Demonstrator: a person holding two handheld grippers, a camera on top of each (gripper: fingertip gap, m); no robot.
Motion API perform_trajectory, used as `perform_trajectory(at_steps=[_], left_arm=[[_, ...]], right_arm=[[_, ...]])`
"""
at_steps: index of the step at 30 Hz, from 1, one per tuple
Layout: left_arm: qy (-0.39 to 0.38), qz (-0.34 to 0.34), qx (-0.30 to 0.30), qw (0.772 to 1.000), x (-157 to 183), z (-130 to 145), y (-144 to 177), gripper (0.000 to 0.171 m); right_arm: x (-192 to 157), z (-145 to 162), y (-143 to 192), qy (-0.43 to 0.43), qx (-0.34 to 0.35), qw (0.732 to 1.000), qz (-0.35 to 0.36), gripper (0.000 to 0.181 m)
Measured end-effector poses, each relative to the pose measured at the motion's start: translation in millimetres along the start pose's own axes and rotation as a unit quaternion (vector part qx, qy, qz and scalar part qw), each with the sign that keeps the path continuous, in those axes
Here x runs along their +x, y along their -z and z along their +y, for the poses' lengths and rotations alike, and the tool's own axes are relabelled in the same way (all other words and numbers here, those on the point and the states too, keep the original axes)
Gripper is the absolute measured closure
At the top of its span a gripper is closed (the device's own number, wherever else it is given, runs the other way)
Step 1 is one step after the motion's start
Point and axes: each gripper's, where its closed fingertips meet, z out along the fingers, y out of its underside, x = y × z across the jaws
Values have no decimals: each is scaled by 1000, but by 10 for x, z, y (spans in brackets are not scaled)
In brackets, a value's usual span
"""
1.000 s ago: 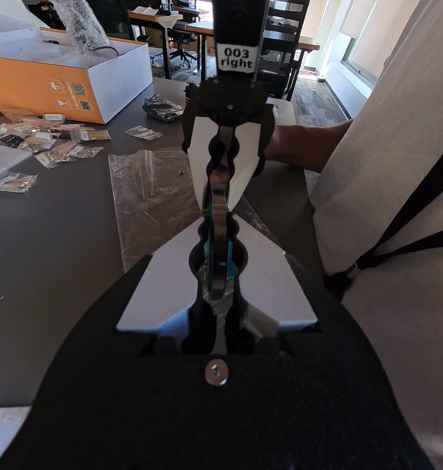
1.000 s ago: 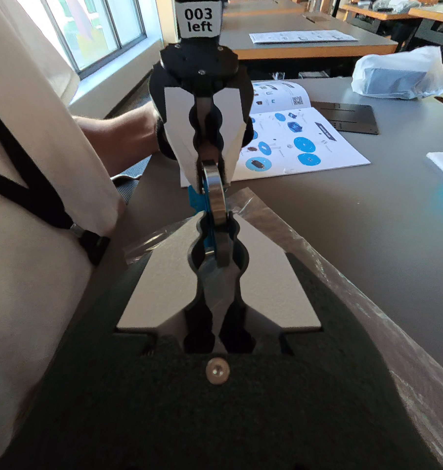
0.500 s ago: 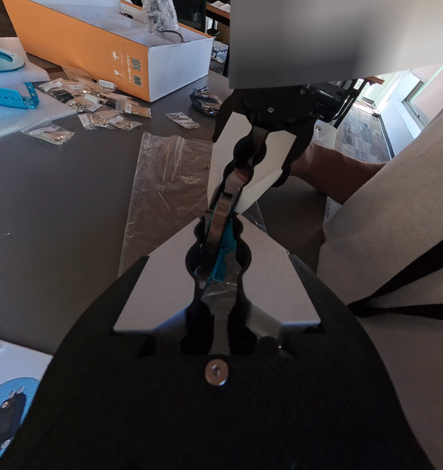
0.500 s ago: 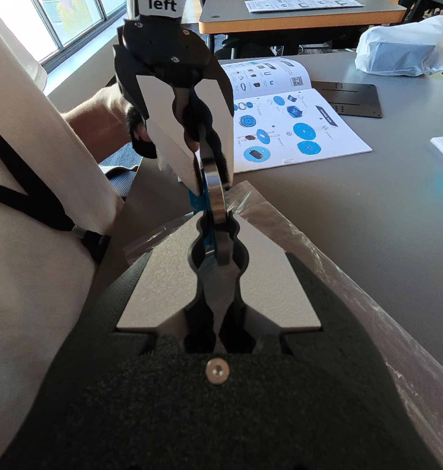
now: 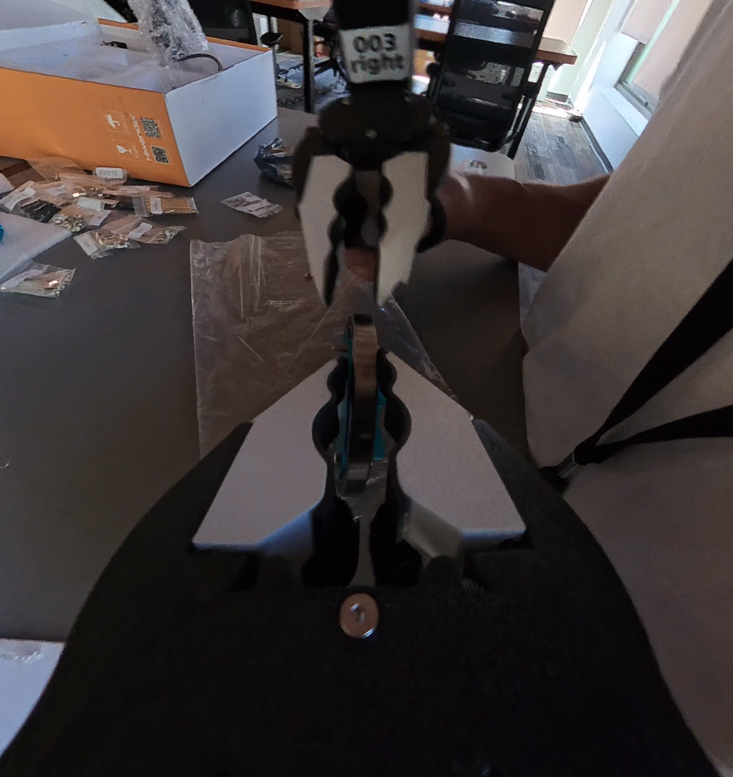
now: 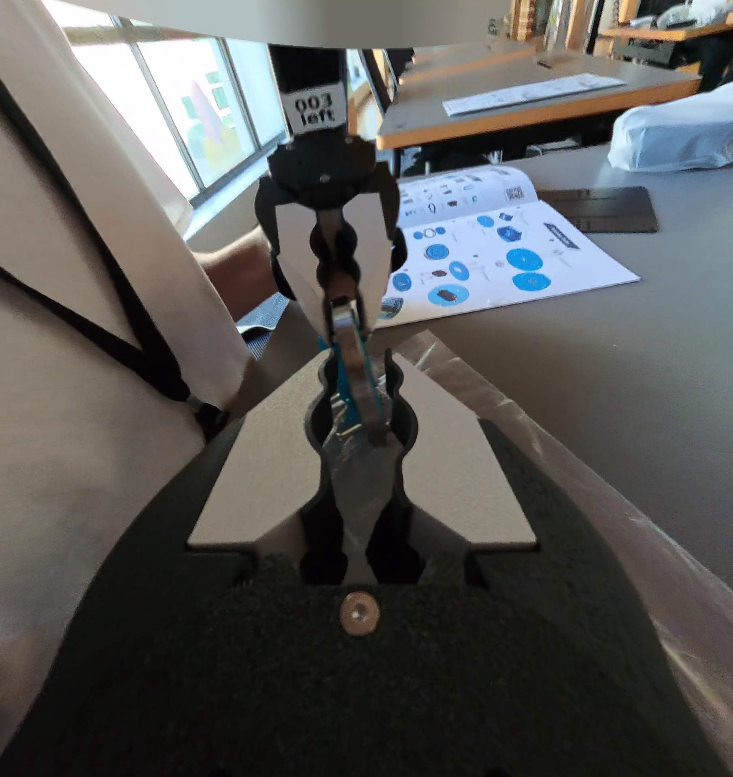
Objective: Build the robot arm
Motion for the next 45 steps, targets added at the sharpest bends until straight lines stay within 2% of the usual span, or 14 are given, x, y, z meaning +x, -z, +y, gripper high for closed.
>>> perform_trajectory(at_steps=[2, 4, 6, 11, 14, 17, 22, 30, 34, 37, 40, 43, 45], left_arm=[[-21, 0, 2, 1000, 24, 7, 5, 157], [-34, 9, 3, 999, 70, 19, 21, 157], [-44, -2, 6, 999, 70, 22, 36, 157], [-49, -12, 16, 999, 175, 9, 92, 159], [-51, -36, 14, 998, 217, 10, 159, 159], [-51, -56, 21, 997, 269, -11, 286, 159], [-52, -74, 30, 995, 319, -37, 438, 159], [-66, -85, 13, 994, 321, -4, 485, 159], [-78, -92, 1, 993, 278, 15, 464, 159], [-100, -88, -12, 991, 227, 4, 426, 158], [-135, -68, -29, 988, 141, -41, 339, 158], [-187, -34, -61, 980, 32, -78, 172, 159], [-219, -11, -80, 972, -36, -96, 49, 159]], right_arm=[[181, 65, 110, -1, -36, 999, 7, 155], [361, 309, 157, 20, -134, 991, 13, 151], [383, 502, 114, 49, -210, 976, -15, 151], [221, 649, -207, 115, -241, 957, -115, 163], [65, 731, -297, 112, -265, 943, -166, 163], [-23, 708, -368, 112, -259, 946, -161, 164], [50, 771, -437, 142, -276, 947, -85, 169], [19, 822, -427, 123, -262, 955, -62, 169], [52, 820, -428, 131, -257, 957, -41, 175], [69, 803, -384, 102, -257, 960, -34, 176], [160, 628, -230, 55, -223, 973, -30, 176], [303, 260, 3, 10, -169, 985, -21, 176], [274, -5, 115, -52, -136, 987, -60, 176]])
